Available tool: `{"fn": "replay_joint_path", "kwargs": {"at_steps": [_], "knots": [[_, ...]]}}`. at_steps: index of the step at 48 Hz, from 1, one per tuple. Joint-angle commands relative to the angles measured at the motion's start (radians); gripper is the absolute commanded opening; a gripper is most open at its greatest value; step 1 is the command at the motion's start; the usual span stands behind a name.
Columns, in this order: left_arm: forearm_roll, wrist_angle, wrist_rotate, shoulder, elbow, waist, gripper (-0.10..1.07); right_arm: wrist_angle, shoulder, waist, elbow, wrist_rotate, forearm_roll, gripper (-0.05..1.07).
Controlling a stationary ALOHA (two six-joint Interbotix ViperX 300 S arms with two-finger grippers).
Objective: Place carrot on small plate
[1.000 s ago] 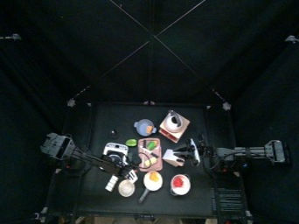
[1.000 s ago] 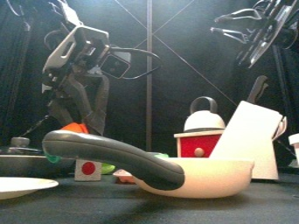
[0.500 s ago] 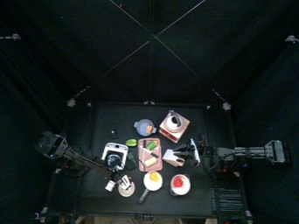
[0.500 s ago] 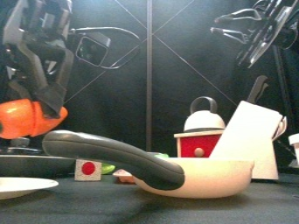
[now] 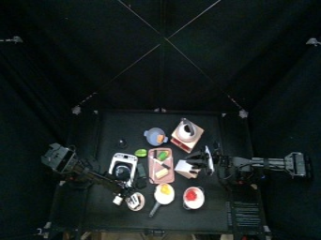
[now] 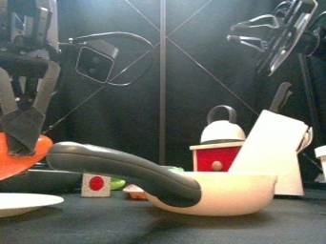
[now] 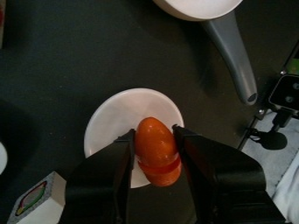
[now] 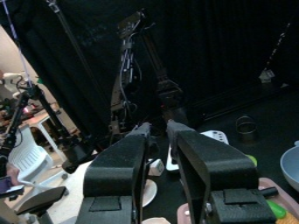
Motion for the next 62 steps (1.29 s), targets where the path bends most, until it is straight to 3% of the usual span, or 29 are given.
{"fn": "replay_joint_path", "kwargs": {"at_steps": [1, 21, 62], "knots": [[-0.015, -0.006, 0.012, -0.014, -0.008, 0.003, 0.72, -0.003, -0.002, -0.003, -0.025, 0.003, -0.002, 0.66], [-0.026, -0.003, 0.034, -0.020, -0.006, 0.006, 0.92, -0.003, -0.002, 0.003, -0.021, 0.005, 0.000, 0.66], [0.038, 0.032, 0.025, -0.066, -0.014, 0.044, 0.93, -0.003, -0.002, 0.005, -0.021, 0.005, 0.000, 0.66]]}}
